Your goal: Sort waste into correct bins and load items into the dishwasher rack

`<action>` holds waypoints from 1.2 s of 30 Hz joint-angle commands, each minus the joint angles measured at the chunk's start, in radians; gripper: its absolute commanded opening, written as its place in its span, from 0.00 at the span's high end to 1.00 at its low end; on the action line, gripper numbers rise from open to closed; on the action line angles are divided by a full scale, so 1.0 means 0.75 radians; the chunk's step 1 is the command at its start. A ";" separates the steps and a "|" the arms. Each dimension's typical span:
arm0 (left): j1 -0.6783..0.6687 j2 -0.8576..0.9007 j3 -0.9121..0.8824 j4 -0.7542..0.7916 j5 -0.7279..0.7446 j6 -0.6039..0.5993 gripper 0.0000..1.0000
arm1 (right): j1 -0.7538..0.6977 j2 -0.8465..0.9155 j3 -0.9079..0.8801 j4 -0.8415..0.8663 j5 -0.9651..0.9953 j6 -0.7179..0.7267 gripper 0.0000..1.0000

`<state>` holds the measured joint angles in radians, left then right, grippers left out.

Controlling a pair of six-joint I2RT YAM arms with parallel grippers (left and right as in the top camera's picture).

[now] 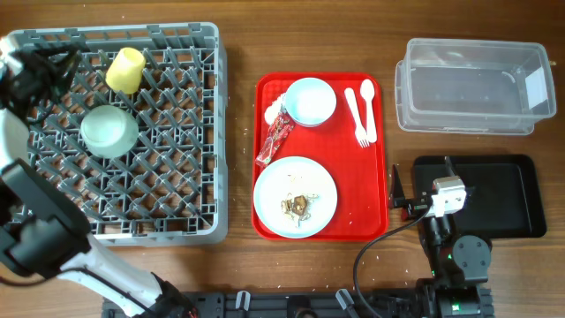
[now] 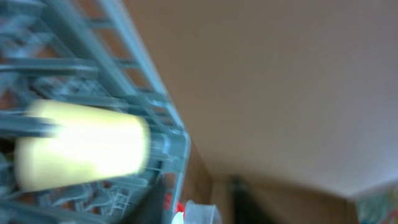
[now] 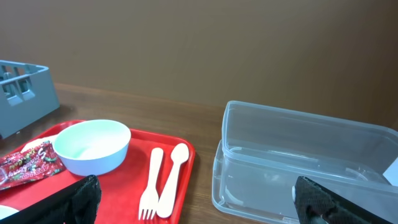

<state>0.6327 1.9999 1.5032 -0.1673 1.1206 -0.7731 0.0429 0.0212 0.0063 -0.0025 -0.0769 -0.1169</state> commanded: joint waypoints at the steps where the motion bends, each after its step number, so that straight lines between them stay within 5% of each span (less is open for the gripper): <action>1: -0.267 -0.127 0.001 -0.189 -0.373 0.363 0.96 | -0.006 -0.006 -0.001 0.004 0.014 0.017 0.00; 4: -0.556 -0.117 0.001 -0.323 -1.045 0.579 0.96 | -0.006 -0.006 -0.001 0.004 0.014 0.017 0.00; 7: -0.824 -0.083 0.001 -0.287 -1.793 0.612 0.96 | -0.006 -0.006 -0.001 0.004 0.014 0.016 0.00; 10: -0.969 -0.027 0.001 -0.161 -2.133 0.646 0.96 | -0.006 -0.006 -0.001 0.004 0.014 0.017 0.00; 18: -0.883 0.052 0.001 -0.059 -2.239 0.673 0.96 | -0.006 -0.006 -0.001 0.004 0.014 0.016 0.00; 23: -0.766 0.057 0.001 -0.054 -2.015 0.673 0.96 | -0.006 -0.006 -0.001 0.004 0.014 0.016 0.00; 31: -0.650 0.046 0.001 -0.172 -1.964 0.660 0.96 | -0.006 -0.006 -0.001 0.004 0.014 0.017 0.00; 36: -0.598 -0.105 0.001 -0.309 -1.983 0.438 0.96 | -0.006 -0.006 -0.001 0.004 0.014 0.017 0.00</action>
<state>0.1310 1.9934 1.5166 -0.3458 -0.3237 -0.3340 0.0429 0.0212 0.0063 -0.0025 -0.0769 -0.1165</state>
